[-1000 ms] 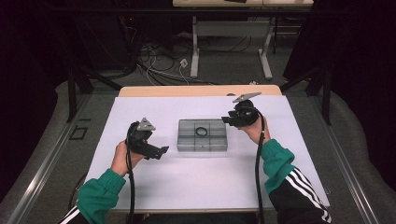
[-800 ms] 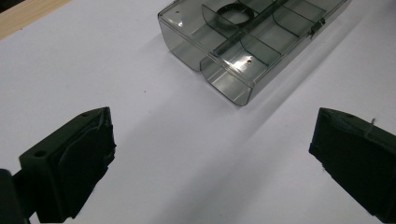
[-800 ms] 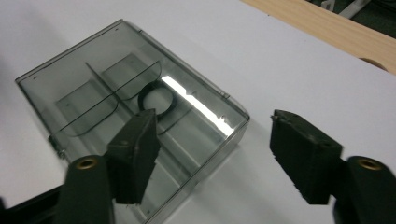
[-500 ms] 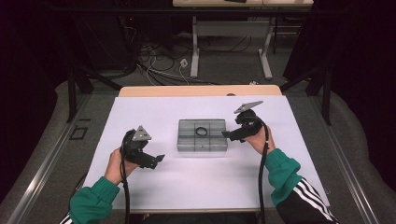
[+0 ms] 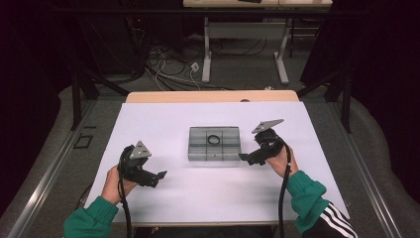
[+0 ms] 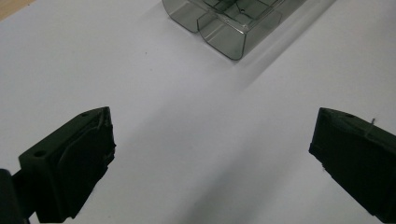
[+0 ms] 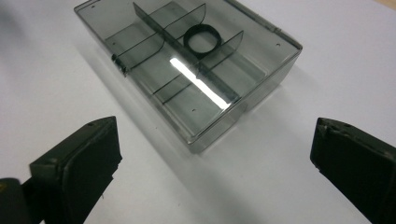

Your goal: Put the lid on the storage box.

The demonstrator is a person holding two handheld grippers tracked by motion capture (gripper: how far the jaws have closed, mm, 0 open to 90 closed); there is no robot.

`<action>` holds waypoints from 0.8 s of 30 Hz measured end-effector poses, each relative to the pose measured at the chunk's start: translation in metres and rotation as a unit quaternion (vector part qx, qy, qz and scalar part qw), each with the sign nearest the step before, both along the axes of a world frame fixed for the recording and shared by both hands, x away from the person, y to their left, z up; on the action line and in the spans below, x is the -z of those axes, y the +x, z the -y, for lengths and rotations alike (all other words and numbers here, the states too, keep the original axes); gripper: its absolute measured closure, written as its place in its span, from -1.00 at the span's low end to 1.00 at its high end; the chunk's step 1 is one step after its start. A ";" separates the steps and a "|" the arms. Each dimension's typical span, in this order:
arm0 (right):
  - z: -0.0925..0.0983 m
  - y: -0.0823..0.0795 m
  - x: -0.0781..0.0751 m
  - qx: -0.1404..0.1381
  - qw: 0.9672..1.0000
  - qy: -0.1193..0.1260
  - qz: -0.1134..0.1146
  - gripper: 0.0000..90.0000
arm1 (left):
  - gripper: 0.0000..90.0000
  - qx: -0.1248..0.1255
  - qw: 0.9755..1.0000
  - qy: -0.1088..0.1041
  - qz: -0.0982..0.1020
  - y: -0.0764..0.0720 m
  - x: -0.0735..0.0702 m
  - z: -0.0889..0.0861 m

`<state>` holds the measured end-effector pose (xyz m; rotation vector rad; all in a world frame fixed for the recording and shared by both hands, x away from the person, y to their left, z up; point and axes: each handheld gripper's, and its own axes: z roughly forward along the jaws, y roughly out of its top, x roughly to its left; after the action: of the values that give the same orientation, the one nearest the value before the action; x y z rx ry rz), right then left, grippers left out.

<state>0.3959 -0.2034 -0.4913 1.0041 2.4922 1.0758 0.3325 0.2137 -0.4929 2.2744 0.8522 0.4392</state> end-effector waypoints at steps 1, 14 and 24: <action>0.001 -0.002 -0.001 -0.002 1.000 -0.004 -0.003 -0.98 | -1.00 0.000 1.000 0.001 -0.001 -0.001 0.001 -0.001; 0.009 -0.032 -0.001 -0.002 1.000 -0.002 0.004 -1.00 | -1.00 0.000 1.000 -0.002 0.002 -0.015 0.007 -0.012; 0.016 -0.048 0.004 0.000 1.000 0.000 0.011 -1.00 | -1.00 0.003 1.000 -0.005 0.003 -0.021 0.014 -0.022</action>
<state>0.3481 -0.2194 -0.4950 0.9865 2.4754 1.0804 0.3116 0.2355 -0.5069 2.2646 0.8438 0.4370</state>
